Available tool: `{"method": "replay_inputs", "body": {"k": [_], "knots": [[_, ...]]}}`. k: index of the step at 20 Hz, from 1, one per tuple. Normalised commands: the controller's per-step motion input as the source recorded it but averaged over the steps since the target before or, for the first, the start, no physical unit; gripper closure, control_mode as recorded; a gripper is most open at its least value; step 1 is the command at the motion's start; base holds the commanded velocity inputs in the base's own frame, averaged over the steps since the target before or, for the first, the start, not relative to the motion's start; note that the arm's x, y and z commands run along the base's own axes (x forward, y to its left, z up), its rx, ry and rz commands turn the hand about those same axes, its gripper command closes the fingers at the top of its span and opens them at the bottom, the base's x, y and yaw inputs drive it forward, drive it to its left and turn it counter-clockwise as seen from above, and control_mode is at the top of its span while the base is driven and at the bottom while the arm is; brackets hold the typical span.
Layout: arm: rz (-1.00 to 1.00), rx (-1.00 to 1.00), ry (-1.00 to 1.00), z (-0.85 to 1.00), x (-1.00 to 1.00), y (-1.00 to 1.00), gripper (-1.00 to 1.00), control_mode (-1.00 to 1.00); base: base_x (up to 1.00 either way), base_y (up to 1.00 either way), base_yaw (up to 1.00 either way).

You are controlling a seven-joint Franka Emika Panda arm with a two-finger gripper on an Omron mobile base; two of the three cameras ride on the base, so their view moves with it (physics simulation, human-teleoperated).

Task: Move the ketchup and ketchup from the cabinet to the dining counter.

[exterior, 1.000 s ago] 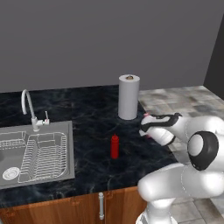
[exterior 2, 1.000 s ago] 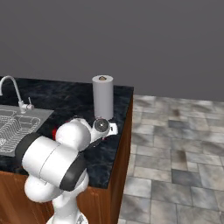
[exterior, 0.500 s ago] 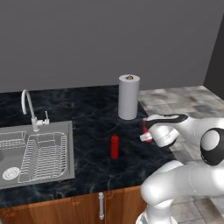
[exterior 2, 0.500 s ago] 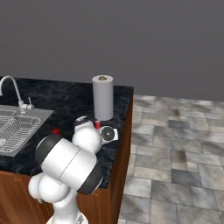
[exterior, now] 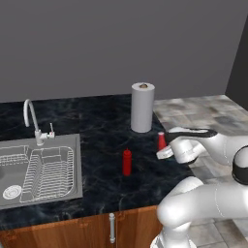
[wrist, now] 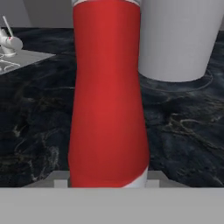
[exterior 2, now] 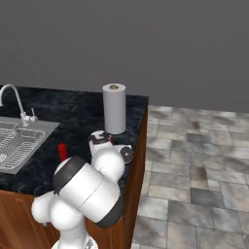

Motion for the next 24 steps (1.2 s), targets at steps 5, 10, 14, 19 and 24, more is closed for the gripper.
{"method": "replay_inputs", "body": {"k": [5, 10, 14, 19, 24], "knots": [[0.08, 0.05, -0.07, -0.01, 0.00, 0.00, 1.00, -1.00, 0.00, 0.00, 0.00], [0.06, 0.05, -0.15, -0.02, 0.00, 0.00, 1.00, -1.00, 0.00, 0.00, 0.00], [0.07, 0.01, -0.11, -0.14, 0.00, 0.00, 1.00, -1.00, 0.00, 0.00, 0.00], [0.05, 0.00, -0.01, -0.17, 0.00, 0.00, 1.00, -1.00, 0.00, 0.00, 0.00], [0.00, 0.00, 0.00, -0.04, 0.00, 0.00, 1.00, -1.00, 0.00, 0.00, 0.00]]}}
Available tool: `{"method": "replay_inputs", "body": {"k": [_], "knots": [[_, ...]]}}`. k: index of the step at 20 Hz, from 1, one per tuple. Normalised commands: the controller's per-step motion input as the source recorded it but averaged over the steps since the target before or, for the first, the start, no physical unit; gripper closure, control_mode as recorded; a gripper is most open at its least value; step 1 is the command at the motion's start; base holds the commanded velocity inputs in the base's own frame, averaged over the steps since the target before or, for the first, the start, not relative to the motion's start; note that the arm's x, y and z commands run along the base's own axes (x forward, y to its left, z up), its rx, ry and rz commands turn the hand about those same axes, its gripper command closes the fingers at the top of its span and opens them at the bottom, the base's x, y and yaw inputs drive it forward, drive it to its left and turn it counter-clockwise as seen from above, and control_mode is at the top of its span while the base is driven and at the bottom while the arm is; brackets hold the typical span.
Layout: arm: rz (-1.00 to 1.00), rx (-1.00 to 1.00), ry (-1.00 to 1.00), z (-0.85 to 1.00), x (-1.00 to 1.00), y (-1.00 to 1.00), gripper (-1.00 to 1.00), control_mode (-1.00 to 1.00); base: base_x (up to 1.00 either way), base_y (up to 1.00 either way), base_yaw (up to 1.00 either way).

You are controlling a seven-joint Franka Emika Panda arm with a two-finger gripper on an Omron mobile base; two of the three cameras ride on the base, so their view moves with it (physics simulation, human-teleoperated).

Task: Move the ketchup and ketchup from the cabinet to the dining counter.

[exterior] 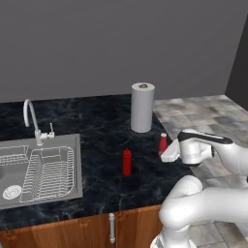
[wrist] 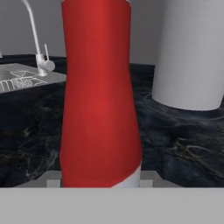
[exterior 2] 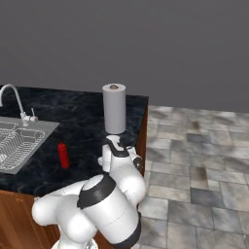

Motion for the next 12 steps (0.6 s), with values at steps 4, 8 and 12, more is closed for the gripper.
{"method": "replay_inputs", "body": {"k": [4, 8, 12], "knots": [[0.00, 0.00, 0.00, -0.06, 0.00, 0.00, 1.00, -1.00, 0.00, 0.00, 0.00], [0.00, 0.00, 0.00, -0.11, 0.00, 0.00, 1.00, -1.00, 0.00, 0.00, 0.00], [0.00, 0.00, 0.00, -0.17, 0.00, 0.00, 1.00, -1.00, 0.00, 0.00, 0.00]]}}
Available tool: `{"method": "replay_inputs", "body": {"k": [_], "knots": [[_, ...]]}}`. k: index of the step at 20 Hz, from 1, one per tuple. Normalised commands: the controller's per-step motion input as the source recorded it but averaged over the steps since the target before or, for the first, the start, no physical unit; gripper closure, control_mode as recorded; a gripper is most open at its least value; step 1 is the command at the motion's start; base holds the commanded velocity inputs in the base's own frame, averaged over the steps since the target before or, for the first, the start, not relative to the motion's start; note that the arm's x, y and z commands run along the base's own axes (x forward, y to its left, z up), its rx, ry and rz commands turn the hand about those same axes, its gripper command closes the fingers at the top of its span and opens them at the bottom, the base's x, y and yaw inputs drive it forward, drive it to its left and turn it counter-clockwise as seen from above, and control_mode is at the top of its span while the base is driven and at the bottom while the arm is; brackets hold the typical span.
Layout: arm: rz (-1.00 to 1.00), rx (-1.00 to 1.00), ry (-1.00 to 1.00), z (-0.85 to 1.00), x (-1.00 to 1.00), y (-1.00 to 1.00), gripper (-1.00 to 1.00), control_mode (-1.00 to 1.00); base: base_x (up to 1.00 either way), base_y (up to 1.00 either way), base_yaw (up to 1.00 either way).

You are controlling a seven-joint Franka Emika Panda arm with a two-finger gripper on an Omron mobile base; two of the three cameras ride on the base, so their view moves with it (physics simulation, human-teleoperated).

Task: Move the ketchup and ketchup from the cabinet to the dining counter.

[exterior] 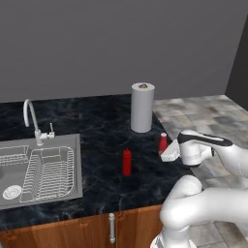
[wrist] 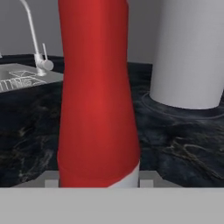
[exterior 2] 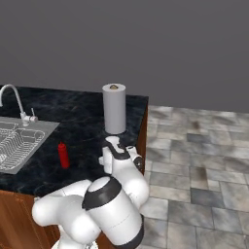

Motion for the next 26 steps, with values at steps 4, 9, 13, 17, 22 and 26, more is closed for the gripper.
{"method": "replay_inputs", "body": {"k": [4, 9, 13, 17, 22, 26], "knots": [[0.00, 0.00, 0.00, -0.21, 0.00, 0.00, -1.00, -1.00, 0.00, 0.00, 0.00], [0.01, 0.00, 0.00, -0.24, 0.00, 0.00, -1.00, -1.00, 0.00, 0.00, 0.00], [0.03, 0.00, -0.01, -0.11, -0.01, 0.00, -1.00, -1.00, 0.00, 0.00, 0.00], [0.03, 0.00, -0.09, 0.00, -0.11, 0.00, -1.00, -1.00, 0.00, 0.00, 0.00], [0.00, 0.00, -0.07, 0.08, -0.24, -0.03, -1.00, -1.00, 0.00, 0.00, 0.00], [0.00, 0.00, -0.01, 0.38, -0.35, -0.01, -1.00, -1.00, 0.00, 0.00, 0.00]]}}
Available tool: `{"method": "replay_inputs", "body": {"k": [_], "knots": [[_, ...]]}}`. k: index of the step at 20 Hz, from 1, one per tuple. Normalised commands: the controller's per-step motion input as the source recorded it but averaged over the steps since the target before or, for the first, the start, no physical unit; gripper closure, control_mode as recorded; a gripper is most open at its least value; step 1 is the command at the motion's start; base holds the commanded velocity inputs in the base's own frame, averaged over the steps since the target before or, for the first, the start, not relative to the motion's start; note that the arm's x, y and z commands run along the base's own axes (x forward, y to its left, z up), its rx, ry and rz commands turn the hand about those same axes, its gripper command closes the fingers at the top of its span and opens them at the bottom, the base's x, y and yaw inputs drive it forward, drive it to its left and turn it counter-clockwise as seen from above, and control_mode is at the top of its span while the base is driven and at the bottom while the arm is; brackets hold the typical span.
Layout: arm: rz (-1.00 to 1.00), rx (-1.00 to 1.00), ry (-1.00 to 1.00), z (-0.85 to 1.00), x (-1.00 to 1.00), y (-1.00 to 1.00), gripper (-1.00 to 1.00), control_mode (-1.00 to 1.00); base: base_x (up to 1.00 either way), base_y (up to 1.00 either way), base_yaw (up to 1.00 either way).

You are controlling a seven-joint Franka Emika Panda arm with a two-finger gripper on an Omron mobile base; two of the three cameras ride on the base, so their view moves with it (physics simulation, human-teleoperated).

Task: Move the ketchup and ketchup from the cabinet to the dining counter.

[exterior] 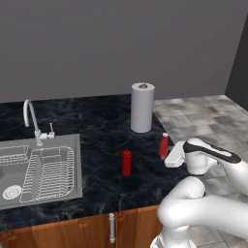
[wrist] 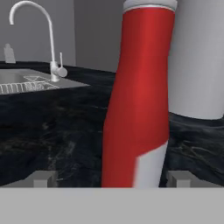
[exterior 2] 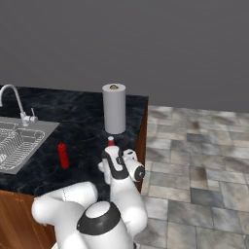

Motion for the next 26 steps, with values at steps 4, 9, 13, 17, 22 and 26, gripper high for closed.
{"method": "replay_inputs", "body": {"k": [4, 9, 13, 17, 22, 26], "knots": [[0.00, 0.00, -0.01, 0.60, -0.21, 0.00, -1.00, -1.00, 0.00, 0.00, 0.00], [0.00, 0.00, 0.00, 0.74, -0.30, 0.00, -1.00, -1.00, 0.00, 0.00, 0.00], [0.00, -0.02, 0.01, 0.70, -0.51, -0.01, -1.00, -1.00, 0.00, 0.00, 0.00], [-0.03, -0.03, 0.03, 0.64, -0.74, -0.01, -1.00, -1.00, 0.00, 0.00, 0.00], [-0.04, -0.03, 0.04, 0.69, -0.82, 0.00, -1.00, -1.00, 0.00, 0.00, 0.00], [-0.07, -0.02, 0.09, 0.72, -0.65, 0.00, -1.00, -1.00, 0.00, 0.00, 0.00]]}}
